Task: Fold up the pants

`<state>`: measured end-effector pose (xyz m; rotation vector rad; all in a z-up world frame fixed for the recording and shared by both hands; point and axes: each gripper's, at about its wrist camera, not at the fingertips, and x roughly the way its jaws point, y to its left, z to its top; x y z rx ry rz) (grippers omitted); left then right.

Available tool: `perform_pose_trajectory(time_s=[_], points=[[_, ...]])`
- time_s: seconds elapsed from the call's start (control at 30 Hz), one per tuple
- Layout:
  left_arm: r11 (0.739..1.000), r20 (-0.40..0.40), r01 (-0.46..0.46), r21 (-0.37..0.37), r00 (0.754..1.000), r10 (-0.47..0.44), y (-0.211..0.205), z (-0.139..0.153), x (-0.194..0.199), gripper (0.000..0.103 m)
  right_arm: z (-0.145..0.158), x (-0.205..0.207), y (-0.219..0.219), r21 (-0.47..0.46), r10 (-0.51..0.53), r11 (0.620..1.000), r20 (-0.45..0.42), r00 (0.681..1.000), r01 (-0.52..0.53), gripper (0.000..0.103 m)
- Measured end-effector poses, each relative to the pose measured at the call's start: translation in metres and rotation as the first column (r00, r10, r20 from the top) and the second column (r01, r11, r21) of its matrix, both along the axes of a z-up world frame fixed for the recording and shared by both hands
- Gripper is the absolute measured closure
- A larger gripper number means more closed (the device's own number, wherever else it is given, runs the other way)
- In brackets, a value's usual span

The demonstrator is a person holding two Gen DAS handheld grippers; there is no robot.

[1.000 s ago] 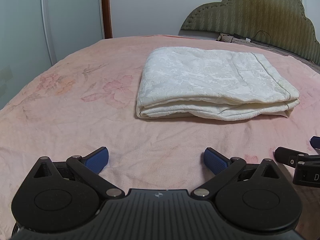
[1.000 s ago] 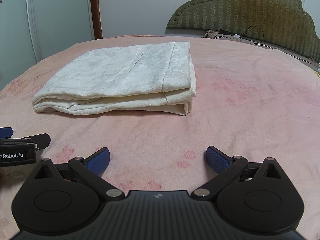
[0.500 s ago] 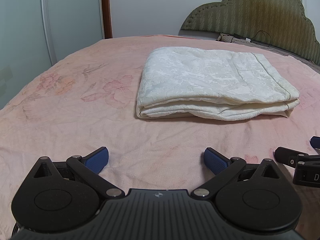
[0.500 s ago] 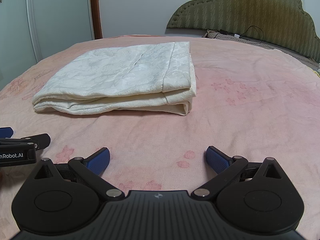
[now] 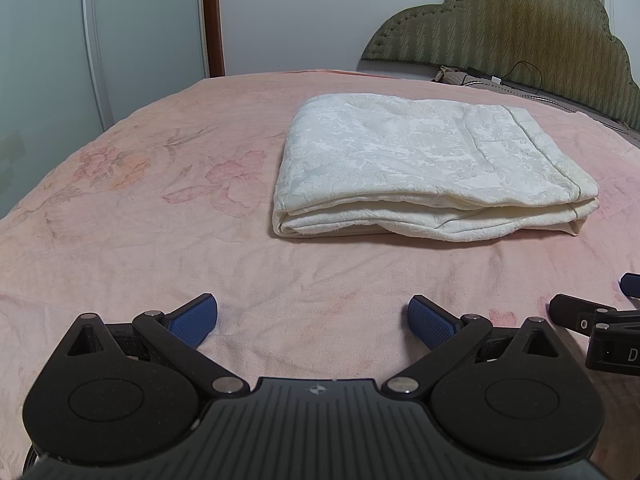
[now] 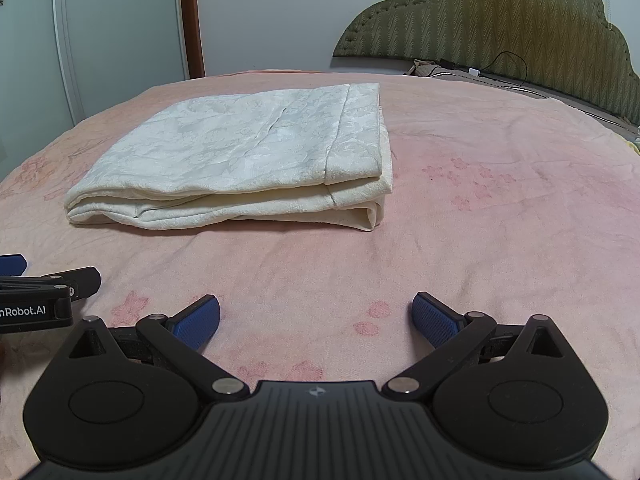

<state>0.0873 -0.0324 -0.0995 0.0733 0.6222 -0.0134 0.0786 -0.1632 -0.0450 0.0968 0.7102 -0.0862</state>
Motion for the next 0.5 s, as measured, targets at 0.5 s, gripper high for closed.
perform_pose_trajectory(time_s=[0.5], points=[[1.0,-0.001,0.0,-0.004,1.0,0.0,0.0002,0.0003,-0.0005,0.0,0.002,-0.0006,0.0089,0.009,-0.044,0.999,0.002,0.999,0.044,0.0]])
